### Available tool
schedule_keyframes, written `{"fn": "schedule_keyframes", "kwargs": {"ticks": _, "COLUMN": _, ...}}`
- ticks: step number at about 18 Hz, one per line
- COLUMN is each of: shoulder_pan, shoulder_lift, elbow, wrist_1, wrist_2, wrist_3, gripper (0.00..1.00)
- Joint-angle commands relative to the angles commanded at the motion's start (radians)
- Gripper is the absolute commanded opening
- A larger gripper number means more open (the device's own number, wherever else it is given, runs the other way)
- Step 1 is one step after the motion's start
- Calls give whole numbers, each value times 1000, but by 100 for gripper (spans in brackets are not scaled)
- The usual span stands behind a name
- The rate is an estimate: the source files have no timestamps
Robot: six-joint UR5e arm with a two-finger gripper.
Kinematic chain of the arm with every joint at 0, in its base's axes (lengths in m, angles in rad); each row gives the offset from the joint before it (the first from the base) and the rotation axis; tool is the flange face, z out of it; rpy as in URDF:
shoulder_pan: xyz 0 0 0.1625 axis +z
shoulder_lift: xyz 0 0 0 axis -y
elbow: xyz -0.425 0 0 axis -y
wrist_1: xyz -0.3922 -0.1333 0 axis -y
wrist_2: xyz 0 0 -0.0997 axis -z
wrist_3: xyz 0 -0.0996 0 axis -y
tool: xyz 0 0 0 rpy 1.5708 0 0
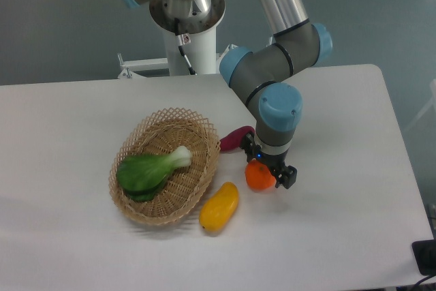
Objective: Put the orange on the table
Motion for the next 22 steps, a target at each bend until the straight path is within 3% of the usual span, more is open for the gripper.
{"fn": "schedule_keyframes", "kwargs": {"ticks": 11, "shoulder_pan": 11, "shoulder_lift": 37, "elbow": 92, "wrist_1": -8, "wrist_2": 3, "wrist_3": 9, "gripper": 100}}
{"fn": "schedule_keyframes", "kwargs": {"ticks": 13, "shoulder_pan": 12, "shoulder_lift": 51, "elbow": 142, "wrist_1": -28, "wrist_2": 2, "wrist_3": 9, "gripper": 100}}
{"fn": "schedule_keyframes", "kwargs": {"ticks": 16, "shoulder_pan": 21, "shoulder_lift": 64, "elbow": 170, "wrist_1": -78, "wrist_2": -3, "wrist_3": 15, "gripper": 100}}
{"fn": "schedule_keyframes", "kwargs": {"ticks": 19, "shoulder_pan": 57, "shoulder_lift": 98, "elbow": 184, "wrist_1": -120, "wrist_2": -17, "wrist_3": 132, "gripper": 100}}
{"fn": "schedule_keyframes", "kwargs": {"ticks": 22, "shoulder_pan": 84, "shoulder_lift": 118, "elbow": 198, "wrist_1": -199, "wrist_2": -20, "wrist_3": 212, "gripper": 100}}
